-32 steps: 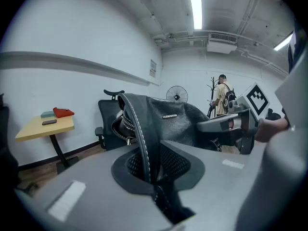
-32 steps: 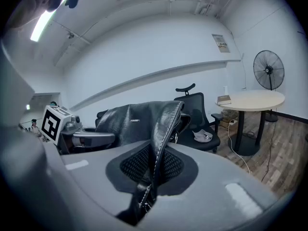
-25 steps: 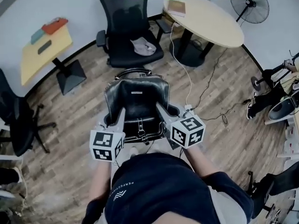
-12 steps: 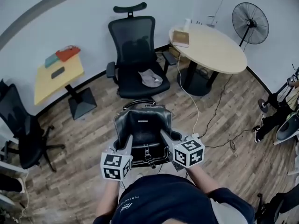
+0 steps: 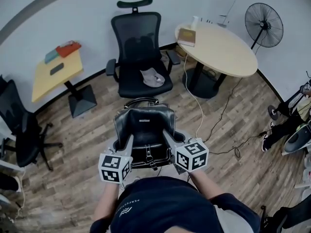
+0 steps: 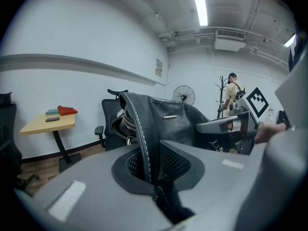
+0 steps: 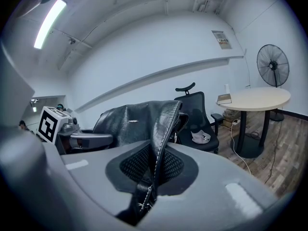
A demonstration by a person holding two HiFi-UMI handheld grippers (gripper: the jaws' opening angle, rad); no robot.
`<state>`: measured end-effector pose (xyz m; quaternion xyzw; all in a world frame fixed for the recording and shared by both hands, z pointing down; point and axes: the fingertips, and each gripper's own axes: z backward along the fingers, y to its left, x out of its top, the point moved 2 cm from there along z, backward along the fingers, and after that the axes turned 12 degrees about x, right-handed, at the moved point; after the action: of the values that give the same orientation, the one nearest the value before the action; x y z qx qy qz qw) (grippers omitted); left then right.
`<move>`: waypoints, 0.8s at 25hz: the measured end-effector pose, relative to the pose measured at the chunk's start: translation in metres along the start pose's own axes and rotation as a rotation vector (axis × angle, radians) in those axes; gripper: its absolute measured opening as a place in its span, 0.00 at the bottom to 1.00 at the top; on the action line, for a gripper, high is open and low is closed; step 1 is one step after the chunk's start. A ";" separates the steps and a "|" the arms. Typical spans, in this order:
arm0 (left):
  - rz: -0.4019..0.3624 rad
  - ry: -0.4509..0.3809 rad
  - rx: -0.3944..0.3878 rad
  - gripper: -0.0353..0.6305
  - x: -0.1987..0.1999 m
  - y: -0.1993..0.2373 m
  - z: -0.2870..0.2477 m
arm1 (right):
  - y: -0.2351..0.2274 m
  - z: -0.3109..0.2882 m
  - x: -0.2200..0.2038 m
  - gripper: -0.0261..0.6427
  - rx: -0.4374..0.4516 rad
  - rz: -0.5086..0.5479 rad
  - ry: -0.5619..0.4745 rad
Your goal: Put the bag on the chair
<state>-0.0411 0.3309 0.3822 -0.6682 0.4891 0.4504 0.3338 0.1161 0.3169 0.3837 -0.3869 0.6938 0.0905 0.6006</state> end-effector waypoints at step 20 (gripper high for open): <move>0.022 0.045 -0.006 0.14 -0.007 0.000 -0.048 | -0.043 -0.021 -0.004 0.09 0.006 -0.039 0.040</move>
<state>-0.0292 0.2911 0.4064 -0.6739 0.5023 0.4404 0.3157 0.1278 0.2772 0.4071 -0.4003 0.6982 0.0691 0.5895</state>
